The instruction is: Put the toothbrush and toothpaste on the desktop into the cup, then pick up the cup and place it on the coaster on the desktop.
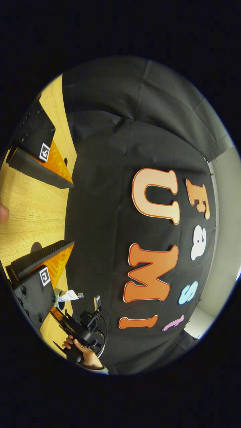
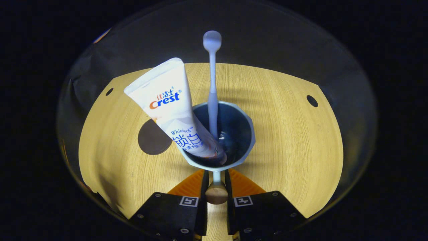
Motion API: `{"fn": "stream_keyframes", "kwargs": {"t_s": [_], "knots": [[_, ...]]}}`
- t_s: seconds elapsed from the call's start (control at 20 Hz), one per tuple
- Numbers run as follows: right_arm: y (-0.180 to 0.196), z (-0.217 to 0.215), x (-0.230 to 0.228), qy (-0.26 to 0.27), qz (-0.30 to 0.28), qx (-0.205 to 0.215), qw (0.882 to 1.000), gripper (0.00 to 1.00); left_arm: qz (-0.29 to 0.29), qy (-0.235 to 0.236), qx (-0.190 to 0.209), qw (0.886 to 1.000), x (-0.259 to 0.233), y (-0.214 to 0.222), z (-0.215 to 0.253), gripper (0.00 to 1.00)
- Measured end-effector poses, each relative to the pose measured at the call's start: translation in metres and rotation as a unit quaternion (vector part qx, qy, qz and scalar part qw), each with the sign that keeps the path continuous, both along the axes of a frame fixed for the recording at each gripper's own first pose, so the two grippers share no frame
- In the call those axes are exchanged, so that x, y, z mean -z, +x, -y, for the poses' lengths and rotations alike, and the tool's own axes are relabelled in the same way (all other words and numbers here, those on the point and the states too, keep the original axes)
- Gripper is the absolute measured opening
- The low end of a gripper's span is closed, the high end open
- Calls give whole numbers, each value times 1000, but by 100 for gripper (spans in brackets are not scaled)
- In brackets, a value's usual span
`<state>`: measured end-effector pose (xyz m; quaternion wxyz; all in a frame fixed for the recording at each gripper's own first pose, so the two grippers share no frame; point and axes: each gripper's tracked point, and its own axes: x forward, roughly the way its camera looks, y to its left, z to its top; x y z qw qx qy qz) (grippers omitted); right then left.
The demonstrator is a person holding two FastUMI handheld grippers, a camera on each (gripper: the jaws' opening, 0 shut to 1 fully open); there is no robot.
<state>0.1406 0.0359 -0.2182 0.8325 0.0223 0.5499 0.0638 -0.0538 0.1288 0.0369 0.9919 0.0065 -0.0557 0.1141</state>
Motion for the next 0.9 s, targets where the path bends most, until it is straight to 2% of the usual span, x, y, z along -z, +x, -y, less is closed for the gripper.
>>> {"fn": "stream_keyframes", "kwargs": {"t_s": [0.2,0.9], "knots": [[4,-2,-2,14,13,-8,1000,24,5,-3,1,1000,0,-1,-1,98],[20,3,-15,18,29,-85,996,24,-9,-15,12,1000,3,2,-1,98]]}}
